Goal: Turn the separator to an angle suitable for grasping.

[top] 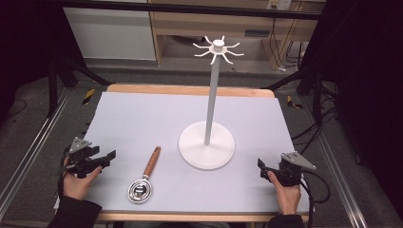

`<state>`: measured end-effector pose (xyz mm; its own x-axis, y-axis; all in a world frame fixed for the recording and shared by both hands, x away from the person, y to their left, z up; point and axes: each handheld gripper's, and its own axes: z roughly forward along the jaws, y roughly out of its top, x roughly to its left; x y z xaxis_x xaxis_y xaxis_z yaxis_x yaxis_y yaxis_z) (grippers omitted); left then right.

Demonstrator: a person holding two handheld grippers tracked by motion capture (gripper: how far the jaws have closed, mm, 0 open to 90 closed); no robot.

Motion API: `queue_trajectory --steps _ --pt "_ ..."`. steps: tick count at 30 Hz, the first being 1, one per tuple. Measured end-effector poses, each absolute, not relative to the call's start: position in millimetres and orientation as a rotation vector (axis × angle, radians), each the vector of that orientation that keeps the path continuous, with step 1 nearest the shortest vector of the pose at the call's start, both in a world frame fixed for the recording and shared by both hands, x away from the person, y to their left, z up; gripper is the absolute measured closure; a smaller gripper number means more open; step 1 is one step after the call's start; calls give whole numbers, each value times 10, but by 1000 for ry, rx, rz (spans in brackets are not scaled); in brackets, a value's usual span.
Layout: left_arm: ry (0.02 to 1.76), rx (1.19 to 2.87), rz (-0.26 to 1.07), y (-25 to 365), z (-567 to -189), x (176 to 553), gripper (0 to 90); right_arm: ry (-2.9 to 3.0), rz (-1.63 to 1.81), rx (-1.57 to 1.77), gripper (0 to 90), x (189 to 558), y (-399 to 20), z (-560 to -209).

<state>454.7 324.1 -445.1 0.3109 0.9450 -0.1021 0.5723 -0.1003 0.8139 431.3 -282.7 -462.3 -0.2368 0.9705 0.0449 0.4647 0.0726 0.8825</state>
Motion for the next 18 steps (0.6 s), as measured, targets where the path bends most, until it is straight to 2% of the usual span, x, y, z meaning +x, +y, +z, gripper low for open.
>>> queue_trajectory --steps 7,18 --pt "1329 1835 555 3072 -4367 4496 409 1815 1119 1370 47 4318 -2747 -4582" --pt "1269 1899 521 2889 -4264 4441 404 1841 1121 1392 45 4323 -2743 -4585"
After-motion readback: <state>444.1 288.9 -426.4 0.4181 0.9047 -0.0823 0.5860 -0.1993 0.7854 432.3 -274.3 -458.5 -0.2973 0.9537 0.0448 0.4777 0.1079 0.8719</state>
